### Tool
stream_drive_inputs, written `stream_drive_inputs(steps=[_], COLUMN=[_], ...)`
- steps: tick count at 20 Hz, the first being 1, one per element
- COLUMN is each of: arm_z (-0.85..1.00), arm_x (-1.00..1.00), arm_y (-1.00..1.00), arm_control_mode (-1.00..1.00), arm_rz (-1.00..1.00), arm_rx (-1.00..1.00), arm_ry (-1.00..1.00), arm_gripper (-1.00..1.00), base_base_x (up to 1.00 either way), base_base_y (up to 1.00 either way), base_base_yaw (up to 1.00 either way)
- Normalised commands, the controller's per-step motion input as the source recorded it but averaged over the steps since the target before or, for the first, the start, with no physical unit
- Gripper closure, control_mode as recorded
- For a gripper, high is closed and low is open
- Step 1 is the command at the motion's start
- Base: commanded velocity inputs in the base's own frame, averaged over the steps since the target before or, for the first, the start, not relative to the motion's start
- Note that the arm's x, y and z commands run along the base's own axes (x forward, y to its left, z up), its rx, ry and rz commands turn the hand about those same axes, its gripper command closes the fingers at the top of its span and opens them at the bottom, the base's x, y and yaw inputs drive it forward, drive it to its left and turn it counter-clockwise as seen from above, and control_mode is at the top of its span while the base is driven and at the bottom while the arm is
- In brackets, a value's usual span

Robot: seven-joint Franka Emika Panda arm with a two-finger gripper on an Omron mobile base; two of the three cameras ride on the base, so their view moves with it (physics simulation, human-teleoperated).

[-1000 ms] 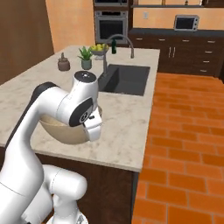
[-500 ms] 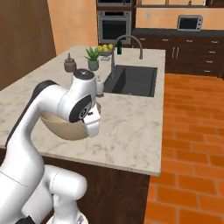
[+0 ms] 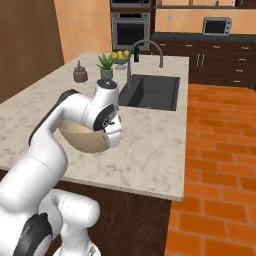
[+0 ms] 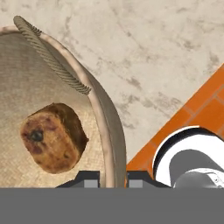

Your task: Open the cabinet, pick up the bread from the cabinet and place it in the basket. Then move the basket to the dining counter.

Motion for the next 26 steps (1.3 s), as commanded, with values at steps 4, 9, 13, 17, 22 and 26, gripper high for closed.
stream_drive_inputs(steps=[4,9,13,17,22,26], arm_z=[-0.59,-0.61,-0.62,-0.51,-0.36,-0.33], arm_x=[0.55,0.3,0.16,0.17,0.26,0.36], arm_y=[0.0,0.0,0.0,-0.03,-0.06,-0.14], arm_control_mode=[-1.0,-1.0,-1.0,-1.0,-1.0,-1.0], arm_rz=[0.05,0.11,0.12,0.11,0.1,0.07], arm_rx=[0.07,0.1,0.04,0.0,0.0,0.0], arm_ry=[0.01,0.0,0.0,0.0,-0.09,-0.21], arm_gripper=[1.0,1.0,1.0,1.0,1.0,1.0], base_base_x=[0.0,0.0,0.0,0.0,0.0,0.0], base_base_y=[0.0,0.0,0.0,0.0,0.0,0.0], base_base_yaw=[0.0,0.0,0.0,0.0,0.0,0.0])
